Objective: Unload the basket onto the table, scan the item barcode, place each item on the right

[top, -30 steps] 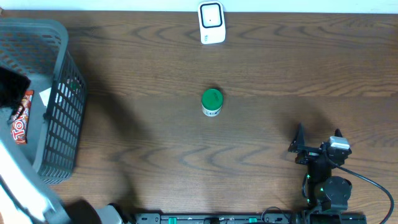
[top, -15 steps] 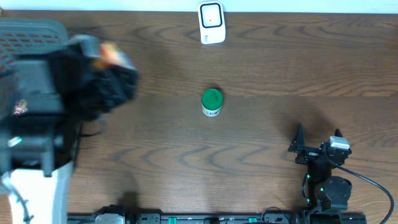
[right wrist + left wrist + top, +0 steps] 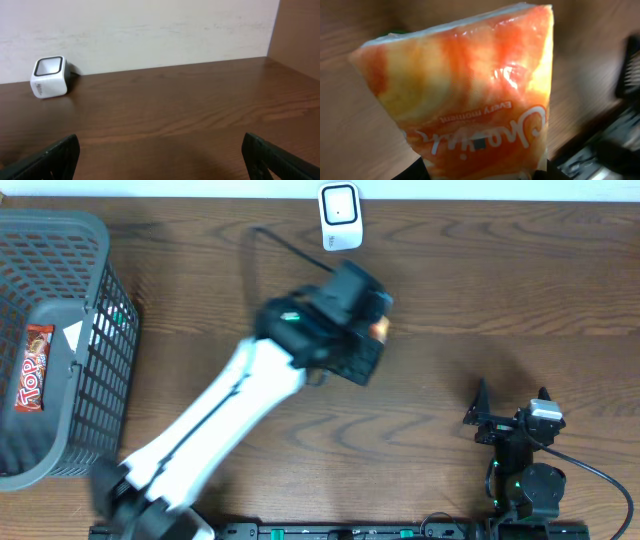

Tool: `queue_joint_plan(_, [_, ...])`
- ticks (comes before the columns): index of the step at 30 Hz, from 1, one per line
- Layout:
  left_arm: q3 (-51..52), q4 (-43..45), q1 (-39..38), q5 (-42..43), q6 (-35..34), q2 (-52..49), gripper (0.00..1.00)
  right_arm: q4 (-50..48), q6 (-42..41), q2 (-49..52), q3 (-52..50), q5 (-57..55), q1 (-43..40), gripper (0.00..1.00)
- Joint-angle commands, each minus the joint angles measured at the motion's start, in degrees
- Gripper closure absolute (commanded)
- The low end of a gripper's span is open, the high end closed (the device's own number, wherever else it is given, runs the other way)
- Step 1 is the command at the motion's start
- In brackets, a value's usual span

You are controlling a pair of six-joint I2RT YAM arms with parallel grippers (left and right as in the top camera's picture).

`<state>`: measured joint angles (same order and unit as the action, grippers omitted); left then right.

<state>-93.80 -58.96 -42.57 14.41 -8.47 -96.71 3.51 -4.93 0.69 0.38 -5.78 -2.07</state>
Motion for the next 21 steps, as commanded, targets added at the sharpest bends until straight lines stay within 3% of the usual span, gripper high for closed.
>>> queue_joint_plan(1, [0.5, 0.0, -3.5, -2.1, 10.7, -6.2, 0.57, 0.2, 0.7, -0.3, -0.1, 0.1, 0.3, 0.01])
queue_joint_plan(11, [0.5, 1.4, -10.9, -2.1, 26.0, -18.5, 0.56, 0.2, 0.7, -0.3, -0.1, 0.1, 0.3, 0.01])
queue_joint_plan(16, [0.5, 3.6, -11.2, -2.1, 28.6, -20.8, 0.47, 0.2, 0.7, -0.3, -0.1, 0.1, 0.3, 0.01])
queue_joint_plan(18, [0.5, 3.9, -10.8, -2.4, 29.4, -20.9, 0.38, 0.2, 0.7, -0.3, -0.1, 0.1, 0.3, 0.01])
queue_joint_plan(21, [0.5, 4.3, -10.2, -7.6, 29.4, -20.9, 0.34, 0.2, 0.7, -0.3, -0.1, 0.1, 0.3, 0.01])
